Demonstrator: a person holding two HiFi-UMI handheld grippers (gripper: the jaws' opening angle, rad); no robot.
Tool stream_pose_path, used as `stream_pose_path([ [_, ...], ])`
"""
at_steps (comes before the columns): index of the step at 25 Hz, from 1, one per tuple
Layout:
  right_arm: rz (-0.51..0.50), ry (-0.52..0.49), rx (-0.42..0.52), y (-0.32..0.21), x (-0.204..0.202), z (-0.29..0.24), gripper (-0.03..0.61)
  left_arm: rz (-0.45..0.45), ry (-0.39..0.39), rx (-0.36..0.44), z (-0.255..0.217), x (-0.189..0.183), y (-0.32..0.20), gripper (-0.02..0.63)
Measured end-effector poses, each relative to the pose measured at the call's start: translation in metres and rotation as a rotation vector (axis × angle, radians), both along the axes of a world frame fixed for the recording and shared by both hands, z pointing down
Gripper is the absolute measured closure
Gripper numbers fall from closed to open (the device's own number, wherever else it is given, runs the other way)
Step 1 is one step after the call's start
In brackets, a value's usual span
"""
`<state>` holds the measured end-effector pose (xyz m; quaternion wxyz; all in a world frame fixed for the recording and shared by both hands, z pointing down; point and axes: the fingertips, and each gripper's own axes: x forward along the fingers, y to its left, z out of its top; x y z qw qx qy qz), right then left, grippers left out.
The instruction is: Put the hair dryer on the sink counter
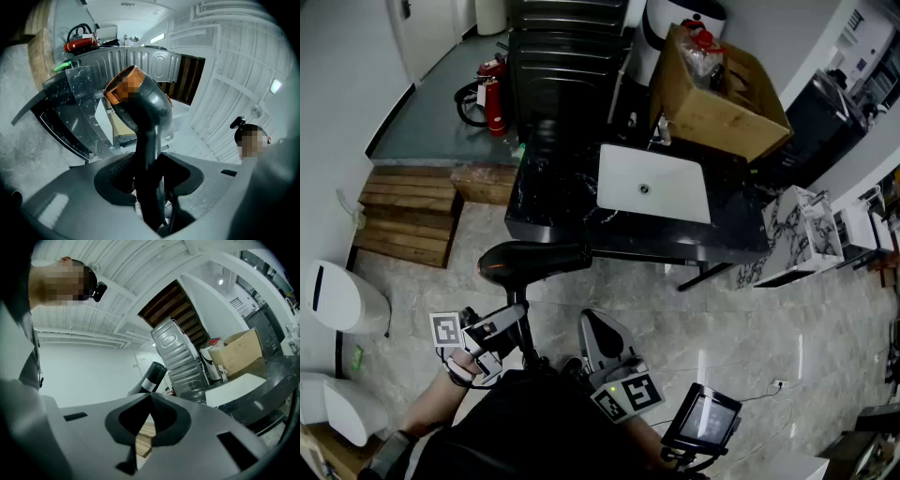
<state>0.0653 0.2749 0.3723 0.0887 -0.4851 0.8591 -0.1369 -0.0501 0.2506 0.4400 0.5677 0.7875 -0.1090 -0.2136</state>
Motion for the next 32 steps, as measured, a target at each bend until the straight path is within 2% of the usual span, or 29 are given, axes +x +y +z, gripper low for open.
stream_pose_path([
  [7, -0.007, -0.002, 0.003, 0.001, -0.001, 0.001, 0.583, -0.003, 0.003, 0.014, -0.001, -0.001, 0.003, 0.440],
  [11, -0.019, -0.040, 0.031, 0.004, 0.004, -0.004, 0.583, -0.011, 0.008, 0.013, -0.002, 0.005, 0.004, 0.440],
  [14, -0.027, -0.031, 0.047, 0.006, 0.009, -0.007, 0.583, -0.021, 0.000, 0.011, 0.000, 0.009, 0.003, 0.440],
  [24, -0.057, -0.039, 0.021, 0.013, 0.029, 0.004, 0.583, -0.075, 0.001, -0.022, 0.012, 0.026, 0.009, 0.440],
  [32, -0.056, -0.044, -0.002, -0.012, 0.036, 0.013, 0.583, -0.088, -0.009, -0.028, 0.016, 0.028, -0.019, 0.440],
])
